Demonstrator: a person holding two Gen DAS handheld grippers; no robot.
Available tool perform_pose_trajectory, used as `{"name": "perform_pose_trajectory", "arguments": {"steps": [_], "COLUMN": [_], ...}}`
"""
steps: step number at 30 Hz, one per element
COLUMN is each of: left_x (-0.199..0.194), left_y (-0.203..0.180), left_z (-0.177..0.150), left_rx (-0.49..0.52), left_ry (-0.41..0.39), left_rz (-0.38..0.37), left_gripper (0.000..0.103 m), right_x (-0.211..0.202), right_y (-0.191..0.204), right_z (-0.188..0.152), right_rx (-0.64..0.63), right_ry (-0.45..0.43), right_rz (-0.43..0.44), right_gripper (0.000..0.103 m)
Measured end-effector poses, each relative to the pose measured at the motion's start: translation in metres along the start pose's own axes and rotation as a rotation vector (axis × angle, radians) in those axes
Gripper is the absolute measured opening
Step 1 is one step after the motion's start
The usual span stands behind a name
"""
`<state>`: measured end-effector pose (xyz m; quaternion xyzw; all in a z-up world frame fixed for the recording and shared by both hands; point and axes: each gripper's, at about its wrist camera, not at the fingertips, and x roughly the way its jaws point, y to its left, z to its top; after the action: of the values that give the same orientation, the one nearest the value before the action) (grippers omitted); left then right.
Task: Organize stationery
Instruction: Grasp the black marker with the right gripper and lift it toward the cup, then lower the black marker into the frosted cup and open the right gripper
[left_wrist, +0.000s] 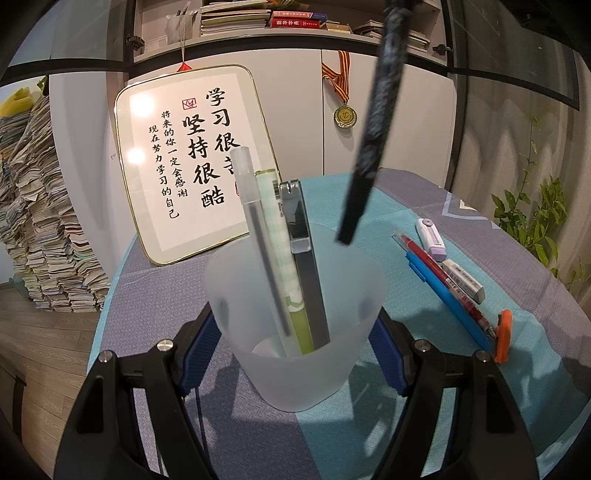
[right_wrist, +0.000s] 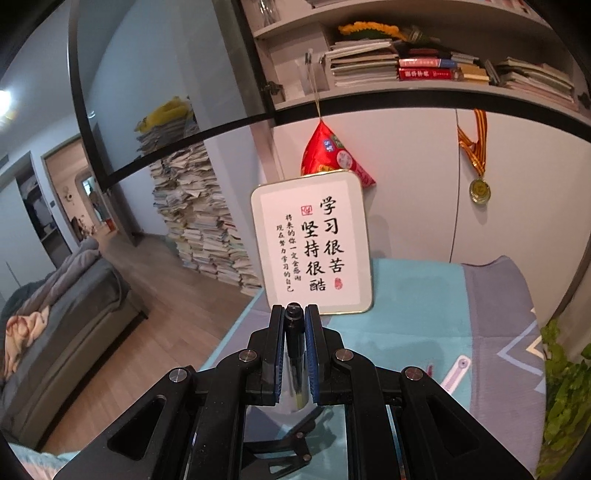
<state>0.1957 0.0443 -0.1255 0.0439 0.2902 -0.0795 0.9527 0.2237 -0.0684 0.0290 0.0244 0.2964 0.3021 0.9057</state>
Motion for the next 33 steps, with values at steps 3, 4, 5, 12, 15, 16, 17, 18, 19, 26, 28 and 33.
{"name": "perform_pose_trajectory", "arguments": {"steps": [3, 4, 5, 12, 15, 16, 17, 18, 19, 26, 28, 33], "left_x": [0.000, 0.000, 0.000, 0.000, 0.000, 0.000, 0.000, 0.000, 0.000, 0.000, 0.000, 0.000], "left_y": [0.000, 0.000, 0.000, 0.000, 0.000, 0.000, 0.000, 0.000, 0.000, 0.000, 0.000, 0.000], "left_z": [0.000, 0.000, 0.000, 0.000, 0.000, 0.000, 0.000, 0.000, 0.000, 0.000, 0.000, 0.000], "left_rx": [0.001, 0.000, 0.001, 0.000, 0.000, 0.000, 0.000, 0.000, 0.000, 0.000, 0.000, 0.001], "left_ry": [0.000, 0.000, 0.000, 0.000, 0.000, 0.000, 0.000, 0.000, 0.000, 0.000, 0.000, 0.001], "left_rz": [0.000, 0.000, 0.000, 0.000, 0.000, 0.000, 0.000, 0.000, 0.001, 0.001, 0.000, 0.000], "left_gripper": [0.074, 0.074, 0.074, 0.074, 0.074, 0.074, 0.074, 0.074, 0.074, 0.074, 0.074, 0.074], "right_x": [0.011, 0.016, 0.020, 0.037, 0.041, 0.042, 0.043, 0.044, 0.045, 0.054, 0.057, 0.060], "right_y": [0.000, -0.001, -0.002, -0.008, -0.009, -0.009, -0.009, -0.010, -0.011, -0.014, -0.015, -0.015], "right_z": [-0.004, -0.006, -0.008, -0.017, -0.019, -0.020, -0.021, -0.022, -0.023, -0.028, -0.030, -0.032], "right_rx": [-0.002, 0.000, 0.003, 0.019, 0.022, 0.023, 0.025, 0.027, 0.030, 0.047, 0.049, 0.057], "right_ry": [0.030, 0.046, 0.057, 0.121, 0.139, 0.142, 0.146, 0.151, 0.157, 0.201, 0.215, 0.227], "right_rz": [0.005, 0.007, 0.007, 0.011, 0.017, 0.018, 0.019, 0.021, 0.023, 0.032, 0.032, 0.035], "right_gripper": [0.012, 0.012, 0.012, 0.012, 0.012, 0.012, 0.012, 0.012, 0.012, 0.012, 0.012, 0.012]}}
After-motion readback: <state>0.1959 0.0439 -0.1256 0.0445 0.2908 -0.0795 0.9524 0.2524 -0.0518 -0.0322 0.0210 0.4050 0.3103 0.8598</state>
